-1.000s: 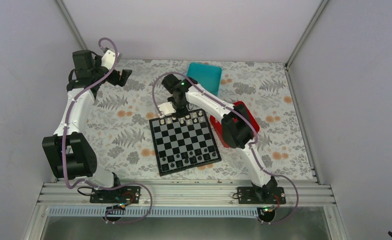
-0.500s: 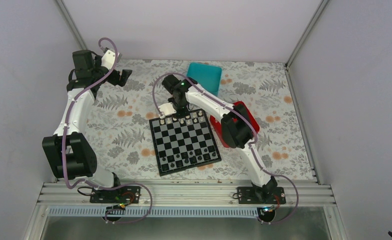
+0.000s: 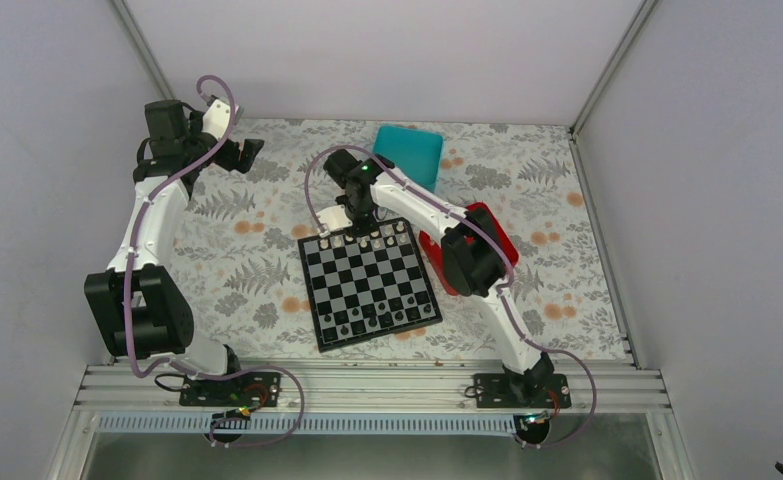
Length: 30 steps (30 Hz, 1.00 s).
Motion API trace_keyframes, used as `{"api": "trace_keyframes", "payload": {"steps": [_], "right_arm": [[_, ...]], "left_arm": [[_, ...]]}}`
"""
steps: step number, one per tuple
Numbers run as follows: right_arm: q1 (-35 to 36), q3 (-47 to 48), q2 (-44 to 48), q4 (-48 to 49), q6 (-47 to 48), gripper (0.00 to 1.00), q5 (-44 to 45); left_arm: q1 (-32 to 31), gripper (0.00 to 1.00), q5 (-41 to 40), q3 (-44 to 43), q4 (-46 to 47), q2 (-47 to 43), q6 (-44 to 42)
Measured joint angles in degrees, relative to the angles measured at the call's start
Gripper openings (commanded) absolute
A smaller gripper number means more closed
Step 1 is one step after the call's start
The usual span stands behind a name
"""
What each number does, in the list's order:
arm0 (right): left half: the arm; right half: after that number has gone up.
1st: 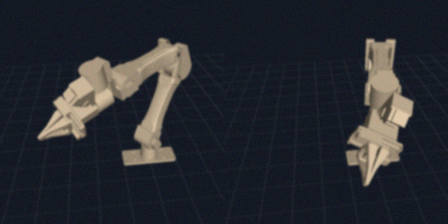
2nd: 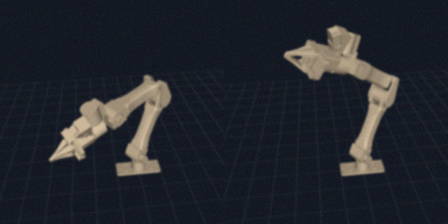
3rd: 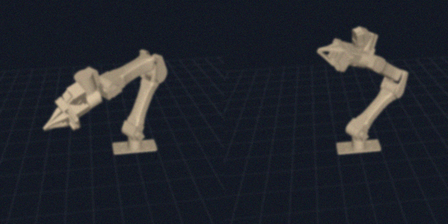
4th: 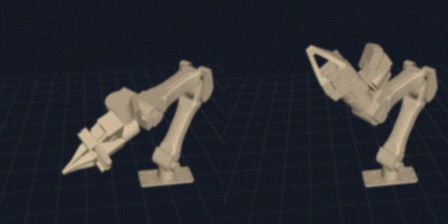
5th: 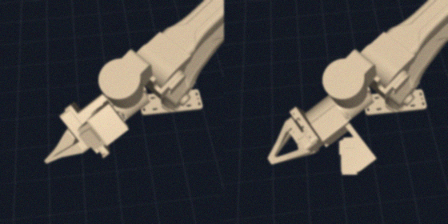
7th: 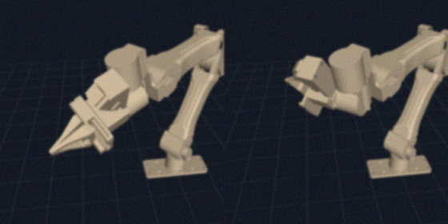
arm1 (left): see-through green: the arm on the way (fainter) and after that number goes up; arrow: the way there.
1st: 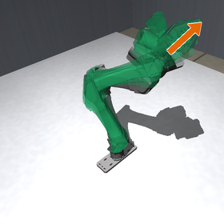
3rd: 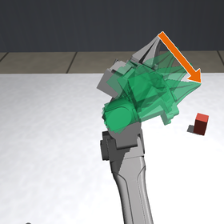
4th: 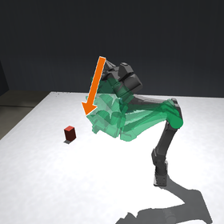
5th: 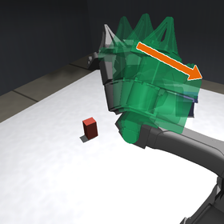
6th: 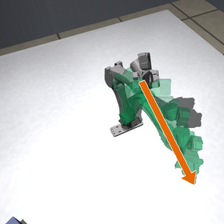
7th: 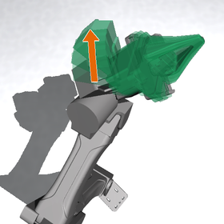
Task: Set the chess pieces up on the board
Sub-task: Place the chess piece on the chessboard.
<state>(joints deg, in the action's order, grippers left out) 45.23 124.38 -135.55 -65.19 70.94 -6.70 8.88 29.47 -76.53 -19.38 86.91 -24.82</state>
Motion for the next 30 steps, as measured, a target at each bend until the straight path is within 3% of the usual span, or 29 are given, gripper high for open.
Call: {"api": "trace_keyframes", "payload": {"steps": [19,26,30], "right_arm": [[-0.44,-1.4,0.9,1.07,-0.52,0.32,-0.02],[-2.82,-9.73,13.99,-0.79,-2.47,0.37,-0.83],[-9.33,-15.47,24.63,0.22,-3.69,0.39,-1.6]], "left_arm": [[0.0,1.0,0.0,0.37,0.22,-0.17,0.0],[0.0,1.0,0.11,0.37,0.2,-0.17,-0.02],[0.0,1.0,0.09,0.37,-0.02,-0.17,-0.22]]}}
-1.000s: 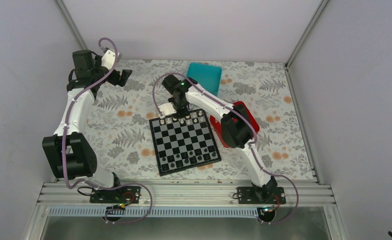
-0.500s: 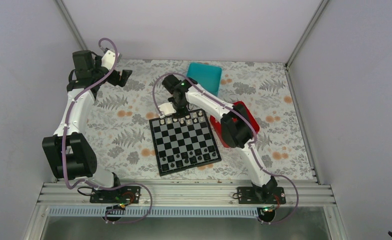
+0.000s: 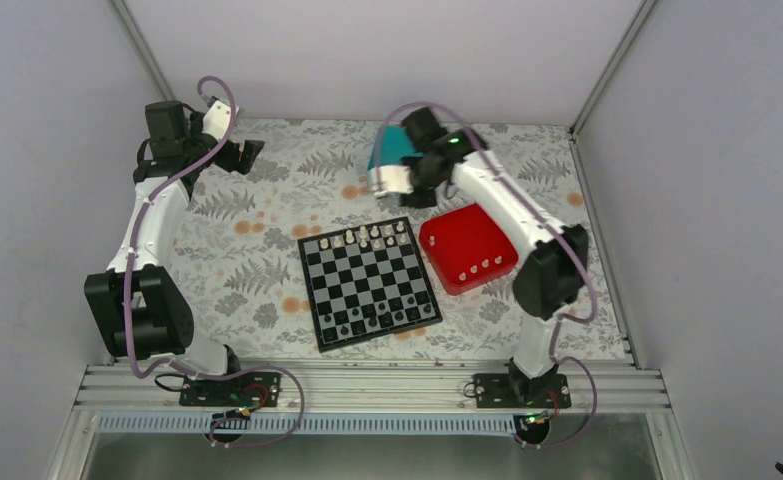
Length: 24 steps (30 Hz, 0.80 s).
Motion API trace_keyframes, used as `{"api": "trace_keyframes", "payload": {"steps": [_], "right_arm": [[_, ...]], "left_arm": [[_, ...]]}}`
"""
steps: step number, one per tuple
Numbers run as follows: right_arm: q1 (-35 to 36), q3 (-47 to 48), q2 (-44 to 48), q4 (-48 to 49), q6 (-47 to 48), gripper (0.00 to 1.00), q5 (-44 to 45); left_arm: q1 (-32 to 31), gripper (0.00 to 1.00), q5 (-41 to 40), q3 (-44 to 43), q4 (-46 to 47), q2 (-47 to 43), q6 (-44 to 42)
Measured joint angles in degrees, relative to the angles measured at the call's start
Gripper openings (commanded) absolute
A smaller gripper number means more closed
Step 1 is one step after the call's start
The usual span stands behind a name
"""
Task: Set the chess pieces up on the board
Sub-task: Place the chess piece on the chessboard, then pick up the chess piece from the storage box.
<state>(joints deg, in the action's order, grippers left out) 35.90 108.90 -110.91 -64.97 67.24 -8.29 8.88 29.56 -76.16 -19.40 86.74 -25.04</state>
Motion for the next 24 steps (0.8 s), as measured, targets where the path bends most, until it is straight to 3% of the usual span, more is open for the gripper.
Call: {"api": "trace_keyframes", "payload": {"steps": [5,11,17,24], "right_arm": [[-13.73,-5.95,5.97,2.8,-1.31,0.42,1.4],[-23.67,-9.46,1.7,5.95,-1.81,0.4,3.04],[-28.3,-9.33,-5.4,9.75,-2.16,0.4,3.61],[-28.76,-9.46,-5.75,9.11,1.25,0.36,1.42]], "left_arm": [[0.0,1.0,-0.28,-1.18,-1.4,0.31,-0.96],[-0.02,1.0,-1.01,-5.49,-4.11,1.79,-3.32],[0.0,1.0,-3.65,-6.86,-7.13,2.69,-6.67],[0.0,1.0,-5.2,-6.86,-9.03,2.78,-7.8]]}}
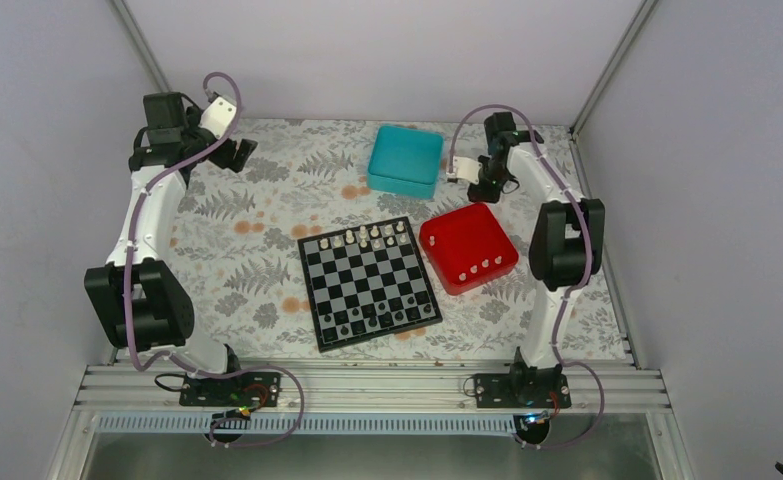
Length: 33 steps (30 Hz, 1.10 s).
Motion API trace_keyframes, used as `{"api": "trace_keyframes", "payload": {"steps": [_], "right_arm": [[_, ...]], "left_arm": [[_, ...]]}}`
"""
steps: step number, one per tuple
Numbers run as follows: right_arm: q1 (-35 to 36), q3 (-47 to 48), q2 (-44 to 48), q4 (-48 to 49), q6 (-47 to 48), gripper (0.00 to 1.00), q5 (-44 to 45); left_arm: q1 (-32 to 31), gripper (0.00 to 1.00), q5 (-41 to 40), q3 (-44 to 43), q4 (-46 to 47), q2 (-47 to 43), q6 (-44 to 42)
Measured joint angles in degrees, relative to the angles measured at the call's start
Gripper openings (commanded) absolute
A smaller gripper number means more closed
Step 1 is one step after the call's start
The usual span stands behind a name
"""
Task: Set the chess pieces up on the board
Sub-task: Pick up the chess piece from the storage box.
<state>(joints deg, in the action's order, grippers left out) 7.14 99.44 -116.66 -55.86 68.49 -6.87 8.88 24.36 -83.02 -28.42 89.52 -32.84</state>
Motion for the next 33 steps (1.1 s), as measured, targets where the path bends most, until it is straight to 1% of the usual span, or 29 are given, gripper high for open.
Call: {"api": "trace_keyframes", "payload": {"steps": [2,4,10,14,17,21,25,33], "right_arm": [[0.26,-1.27,1.14,-0.63,1.14,0.36,-1.33],[0.39,-4.31,3.74,-1.33,2.58,0.37,-2.78],[0.79,-12.9,11.93,-3.21,8.52,0.38,-8.24],[0.79,-18.01,13.55,-1.86,15.26,0.38,-13.0],[0.76,-20.44,12.63,-1.18,20.09,0.38,-15.34],[0.76,-19.96,8.61,0.61,24.48,0.38,-17.75],[0.83,-17.53,3.85,1.25,27.47,0.4,-20.15],[3.02,-11.58,-0.24,0.76,28.63,0.41,-23.12]], "left_arm": [[0.0,1.0,-0.35,0.0,-0.02,0.0,0.0],[-0.02,1.0,-0.74,0.0,0.0,0.0,0.02],[0.07,1.0,-3.04,0.0,0.83,2.19,1.33],[0.37,1.0,-5.9,0.02,1.75,5.62,2.71],[0.42,1.0,-7.89,0.31,2.38,6.32,3.65],[0.44,1.0,-10.32,0.46,3.08,6.01,3.98],[0.48,1.0,-12.48,1.62,3.5,4.74,3.96],[0.5,1.0,-14.51,4.46,3.48,2.95,3.8]]}}
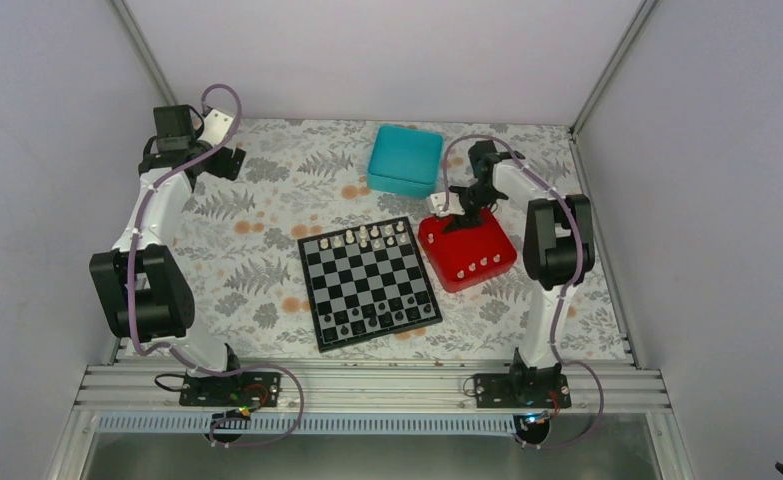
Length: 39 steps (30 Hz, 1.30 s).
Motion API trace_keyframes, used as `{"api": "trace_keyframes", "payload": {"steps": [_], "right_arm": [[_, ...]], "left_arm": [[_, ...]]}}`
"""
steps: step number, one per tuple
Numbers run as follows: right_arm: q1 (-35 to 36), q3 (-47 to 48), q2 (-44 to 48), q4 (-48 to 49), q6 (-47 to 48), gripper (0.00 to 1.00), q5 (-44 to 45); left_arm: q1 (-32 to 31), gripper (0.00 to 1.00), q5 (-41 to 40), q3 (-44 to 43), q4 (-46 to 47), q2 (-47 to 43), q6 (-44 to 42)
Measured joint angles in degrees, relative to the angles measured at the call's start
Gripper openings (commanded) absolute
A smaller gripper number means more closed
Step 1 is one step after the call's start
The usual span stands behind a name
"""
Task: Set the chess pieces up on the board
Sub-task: Pick up the chess piece from the storage box.
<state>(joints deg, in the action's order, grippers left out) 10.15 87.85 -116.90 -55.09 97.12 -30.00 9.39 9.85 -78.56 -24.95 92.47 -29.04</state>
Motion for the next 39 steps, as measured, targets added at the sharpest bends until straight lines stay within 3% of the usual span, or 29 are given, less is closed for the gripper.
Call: {"api": "trace_keyframes", "payload": {"steps": [20,28,39], "right_arm": [[3.78,1.64,-3.98,-2.21,-1.2,0.4,-1.31],[4.85,1.29,-4.35,-2.27,-2.91,0.18,-1.22],[4.83,0.81,-3.89,-1.79,-6.16,0.1,1.73]], "left_arm": [[0.0,1.0,1.62,0.04,-0.07,0.04,-0.17],[0.0,1.0,2.73,0.04,-0.09,0.04,-0.35],[0.0,1.0,5.07,0.04,-0.55,0.07,-0.5]]}}
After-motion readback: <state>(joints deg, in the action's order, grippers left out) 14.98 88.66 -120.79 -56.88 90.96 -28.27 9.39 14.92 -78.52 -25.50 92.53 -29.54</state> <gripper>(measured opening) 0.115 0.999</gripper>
